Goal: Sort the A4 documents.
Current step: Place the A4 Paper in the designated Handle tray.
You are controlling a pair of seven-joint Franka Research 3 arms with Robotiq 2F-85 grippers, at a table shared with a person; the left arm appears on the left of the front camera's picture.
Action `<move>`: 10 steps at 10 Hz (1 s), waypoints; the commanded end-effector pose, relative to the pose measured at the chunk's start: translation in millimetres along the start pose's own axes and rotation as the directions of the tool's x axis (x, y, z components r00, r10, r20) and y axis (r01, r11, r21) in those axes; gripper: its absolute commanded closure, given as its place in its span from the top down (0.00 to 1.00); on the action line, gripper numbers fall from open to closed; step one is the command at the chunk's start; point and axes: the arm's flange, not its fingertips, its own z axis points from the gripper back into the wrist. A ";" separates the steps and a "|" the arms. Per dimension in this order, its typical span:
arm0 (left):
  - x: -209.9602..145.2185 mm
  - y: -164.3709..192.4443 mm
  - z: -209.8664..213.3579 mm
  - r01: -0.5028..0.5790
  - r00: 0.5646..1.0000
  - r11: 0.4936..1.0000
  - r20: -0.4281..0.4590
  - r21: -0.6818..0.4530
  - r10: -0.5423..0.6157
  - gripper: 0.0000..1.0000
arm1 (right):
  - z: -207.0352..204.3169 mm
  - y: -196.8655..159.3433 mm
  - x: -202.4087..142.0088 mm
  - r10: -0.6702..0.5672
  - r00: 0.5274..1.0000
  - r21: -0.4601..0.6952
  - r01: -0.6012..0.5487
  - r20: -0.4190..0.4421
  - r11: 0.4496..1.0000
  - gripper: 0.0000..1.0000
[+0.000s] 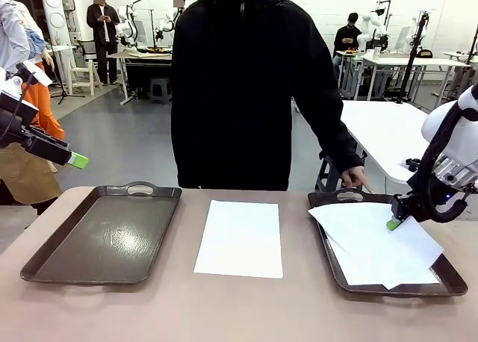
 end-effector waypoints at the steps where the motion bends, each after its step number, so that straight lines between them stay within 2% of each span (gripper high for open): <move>1: -1.1 1.3 -0.7 -0.002 1.000 1.000 0.003 -0.004 0.002 1.00 | -7.2 0.1 -6.1 -0.087 0.995 -0.010 0.088 0.044 0.996 0.01; 3: -1.1 1.3 -0.7 -0.002 1.000 1.000 0.003 -0.004 0.002 1.00 | -2.5 7.8 -18.8 -0.112 0.987 0.091 0.101 0.119 0.991 0.01; 5: -1.1 1.3 -0.7 -0.002 1.000 1.000 0.003 -0.004 0.002 1.00 | 9.8 25.3 -33.7 -0.115 0.972 0.288 0.052 0.205 0.956 0.01; 6: -1.1 1.3 -0.7 -0.002 1.000 1.000 0.003 -0.004 0.002 1.00 | 16.3 33.5 -40.1 -0.104 0.967 0.334 0.020 0.234 0.942 0.01; 8: -1.1 1.3 -0.7 -0.002 1.000 1.000 0.003 -0.004 0.002 1.00 | 15.8 33.9 -44.9 -0.089 0.976 0.313 0.024 0.196 0.949 0.01; 10: -1.1 1.3 -0.7 -0.002 1.000 1.000 0.003 -0.004 0.002 1.00 | 4.5 21.8 -41.4 -0.024 0.999 0.277 0.012 0.039 0.961 0.01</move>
